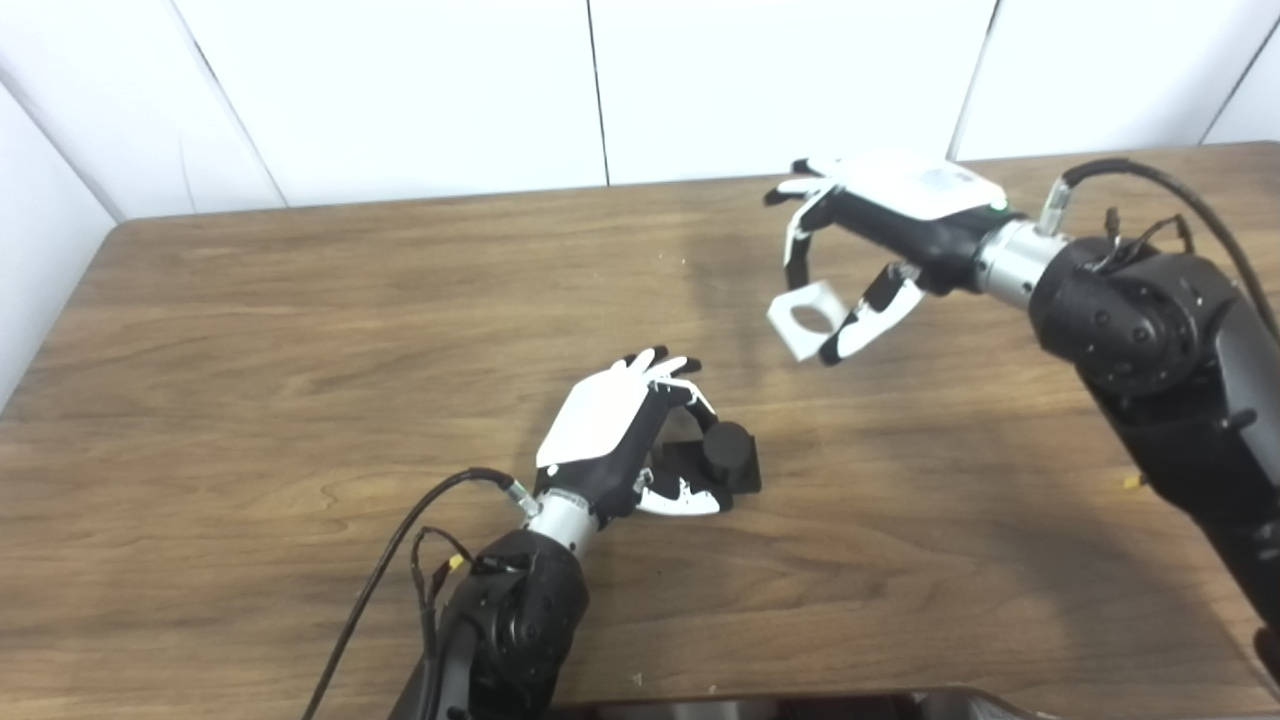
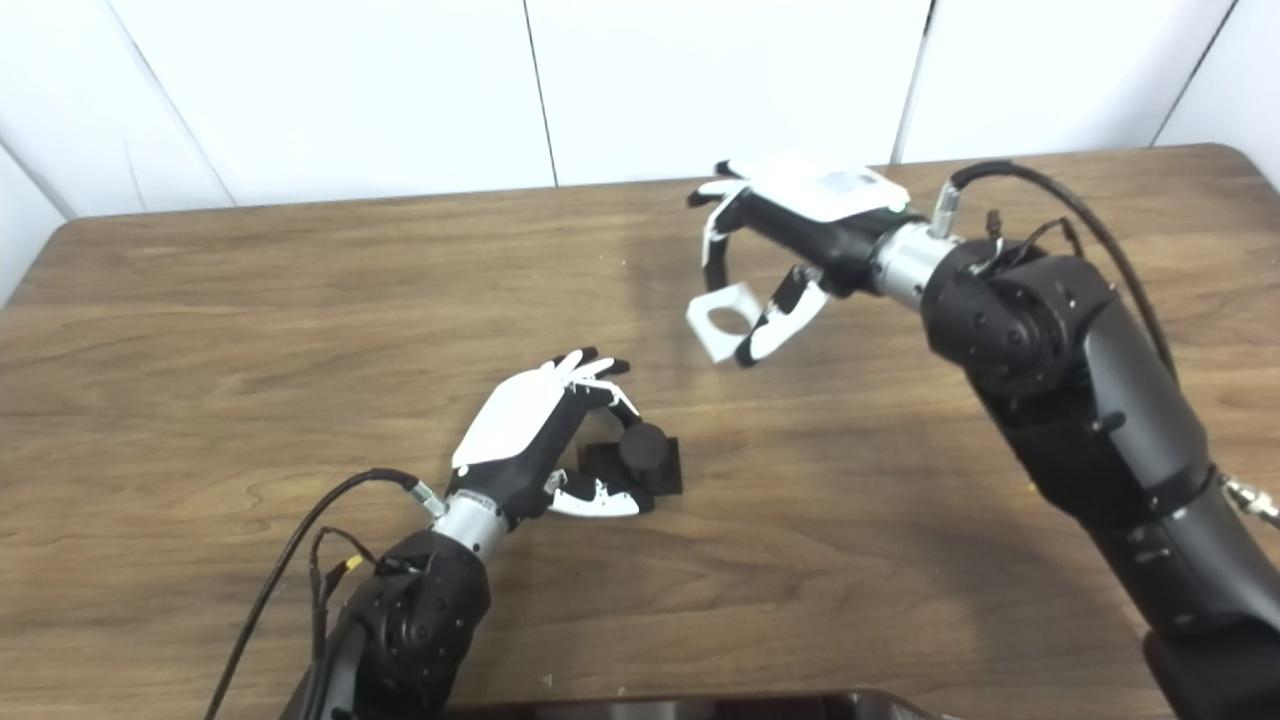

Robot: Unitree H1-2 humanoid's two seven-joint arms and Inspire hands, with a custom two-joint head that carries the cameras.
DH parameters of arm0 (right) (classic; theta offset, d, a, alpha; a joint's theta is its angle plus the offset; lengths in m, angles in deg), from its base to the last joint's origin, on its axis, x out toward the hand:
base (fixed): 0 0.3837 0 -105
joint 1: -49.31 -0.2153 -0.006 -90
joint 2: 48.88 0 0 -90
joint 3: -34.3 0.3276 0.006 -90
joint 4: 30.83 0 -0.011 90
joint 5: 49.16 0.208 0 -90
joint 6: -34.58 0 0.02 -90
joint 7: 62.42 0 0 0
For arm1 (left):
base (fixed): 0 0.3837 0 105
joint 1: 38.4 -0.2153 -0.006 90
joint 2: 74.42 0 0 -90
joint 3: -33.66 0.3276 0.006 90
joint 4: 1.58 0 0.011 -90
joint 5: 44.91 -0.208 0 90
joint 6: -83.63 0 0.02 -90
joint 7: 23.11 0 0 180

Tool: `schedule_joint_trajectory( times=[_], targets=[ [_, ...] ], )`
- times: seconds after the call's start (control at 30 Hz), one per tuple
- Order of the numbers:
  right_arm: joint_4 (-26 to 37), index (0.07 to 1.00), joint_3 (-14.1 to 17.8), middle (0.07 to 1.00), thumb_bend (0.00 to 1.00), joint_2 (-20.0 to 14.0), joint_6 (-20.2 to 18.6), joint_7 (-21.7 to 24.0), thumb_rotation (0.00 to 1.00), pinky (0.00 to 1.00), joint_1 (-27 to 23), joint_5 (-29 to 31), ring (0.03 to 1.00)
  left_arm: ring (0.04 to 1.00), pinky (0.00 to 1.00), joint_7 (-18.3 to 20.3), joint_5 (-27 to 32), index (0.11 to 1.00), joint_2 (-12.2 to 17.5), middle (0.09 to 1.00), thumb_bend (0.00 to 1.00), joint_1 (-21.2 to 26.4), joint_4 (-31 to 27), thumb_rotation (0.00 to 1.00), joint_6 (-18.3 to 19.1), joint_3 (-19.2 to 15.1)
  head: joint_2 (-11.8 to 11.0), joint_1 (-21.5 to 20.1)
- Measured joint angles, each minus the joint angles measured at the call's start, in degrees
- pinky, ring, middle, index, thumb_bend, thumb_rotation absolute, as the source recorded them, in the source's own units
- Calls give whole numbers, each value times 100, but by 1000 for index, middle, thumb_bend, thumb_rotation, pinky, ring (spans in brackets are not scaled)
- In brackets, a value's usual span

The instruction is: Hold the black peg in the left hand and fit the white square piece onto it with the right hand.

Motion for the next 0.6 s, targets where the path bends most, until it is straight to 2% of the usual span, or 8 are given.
schedule_joint_trajectory(
  times=[0.27,0.6],
  targets=[
    [302,489,-107,895,525,250,23,160,150,1000,79,-96,989,989,1000,-2,-1,489,-1,907,505,1,3,88,-12,0,9,26],
    [302,489,-171,901,525,421,52,159,152,1000,267,-213,997,988,1000,-1,-1,489,-2,906,504,1,4,87,-15,-2,35,0]
  ],
)
